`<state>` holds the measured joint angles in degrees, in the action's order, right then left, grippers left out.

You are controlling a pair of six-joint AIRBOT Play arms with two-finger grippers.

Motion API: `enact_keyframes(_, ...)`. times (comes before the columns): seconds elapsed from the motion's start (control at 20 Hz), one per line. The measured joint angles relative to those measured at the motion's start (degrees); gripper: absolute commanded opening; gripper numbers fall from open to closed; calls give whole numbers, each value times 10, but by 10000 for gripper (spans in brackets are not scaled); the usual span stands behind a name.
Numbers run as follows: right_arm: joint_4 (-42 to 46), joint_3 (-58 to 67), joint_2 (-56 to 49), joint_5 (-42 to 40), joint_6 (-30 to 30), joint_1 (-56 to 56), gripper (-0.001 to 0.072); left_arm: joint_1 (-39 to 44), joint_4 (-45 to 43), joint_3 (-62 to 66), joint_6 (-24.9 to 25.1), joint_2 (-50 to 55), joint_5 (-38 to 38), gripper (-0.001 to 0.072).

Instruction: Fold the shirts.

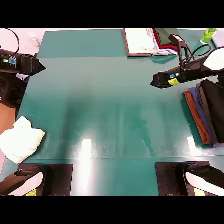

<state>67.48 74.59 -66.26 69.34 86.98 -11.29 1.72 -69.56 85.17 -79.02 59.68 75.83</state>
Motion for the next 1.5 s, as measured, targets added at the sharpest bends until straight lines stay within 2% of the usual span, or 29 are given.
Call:
enact_keyframes(0.7, -1, 0, 0, 2, 0, 0, 20, 0, 4, 0, -1, 0, -3, 28)
enact_keyframes(0.9, -1, 0, 0, 2, 0, -1, 20, 0, 13, 0, -4, 0, -28, 29)
enact_keyframes(0.95, -1, 0, 0, 2, 0, -1, 20, 0, 4, 0, -1, 0, -20, 29)
enact_keyframes(1.05, -1, 0, 0, 2, 0, -1, 20, 0, -59, -1, -4, -1, 44, 45)
enact_keyframes(1.1, -1, 0, 0, 2, 0, -1, 20, -2, -97, -4, -12, -1, 82, 336)
enact_keyframes(1.15, -1, 0, 0, 2, 0, -1, 20, -6, -131, -11, -20, -1, 118, 586)
enact_keyframes(1.3, 0, 0, 0, -1, 0, -1, 20, -25, -195, -63, -45, -5, 185, 593)
enact_keyframes(1.5, 0, 0, 0, 1, 0, -1, 20, -56, -230, -195, -68, -15, 181, 593)
